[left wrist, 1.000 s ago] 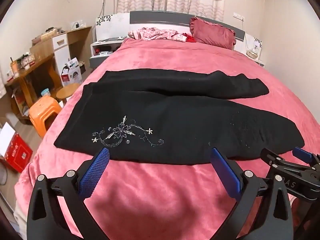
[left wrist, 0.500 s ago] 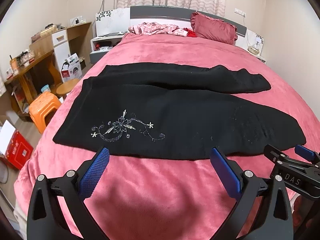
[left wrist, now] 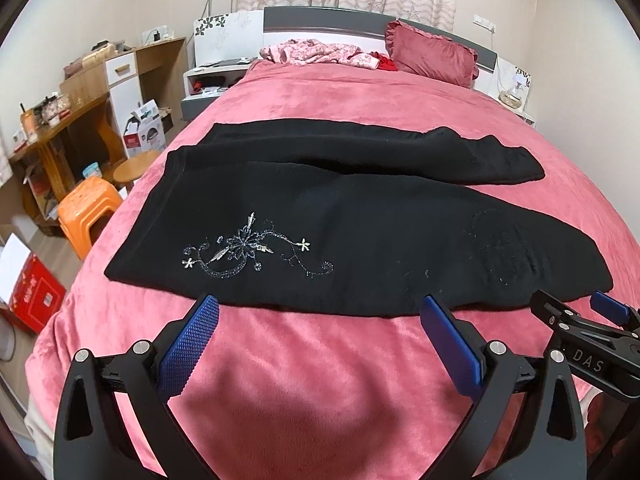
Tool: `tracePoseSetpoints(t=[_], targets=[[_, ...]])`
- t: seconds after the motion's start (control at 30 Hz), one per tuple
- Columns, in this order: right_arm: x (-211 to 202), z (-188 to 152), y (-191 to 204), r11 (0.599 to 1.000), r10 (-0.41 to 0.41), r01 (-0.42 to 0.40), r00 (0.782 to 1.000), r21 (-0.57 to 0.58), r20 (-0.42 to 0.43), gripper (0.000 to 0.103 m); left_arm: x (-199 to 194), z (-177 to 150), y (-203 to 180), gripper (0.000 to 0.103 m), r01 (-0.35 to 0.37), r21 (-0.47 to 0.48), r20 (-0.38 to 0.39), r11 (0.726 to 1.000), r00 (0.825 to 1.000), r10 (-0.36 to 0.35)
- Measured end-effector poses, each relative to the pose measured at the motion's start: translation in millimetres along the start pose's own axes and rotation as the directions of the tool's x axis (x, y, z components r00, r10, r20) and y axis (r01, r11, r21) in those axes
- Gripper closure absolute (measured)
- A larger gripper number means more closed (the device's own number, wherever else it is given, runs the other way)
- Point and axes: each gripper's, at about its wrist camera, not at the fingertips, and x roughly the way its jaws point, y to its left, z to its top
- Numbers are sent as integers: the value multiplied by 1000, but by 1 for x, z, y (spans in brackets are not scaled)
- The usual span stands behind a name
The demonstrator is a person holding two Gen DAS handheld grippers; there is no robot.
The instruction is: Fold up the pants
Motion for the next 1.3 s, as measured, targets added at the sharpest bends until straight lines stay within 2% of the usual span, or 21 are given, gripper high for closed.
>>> tracePoseSetpoints(t=[1.3], targets=[[12,-3,-5,1000,-11,11,999,5,-39,2,18,-4,12,3,-13,-52,-88,999,996,9]])
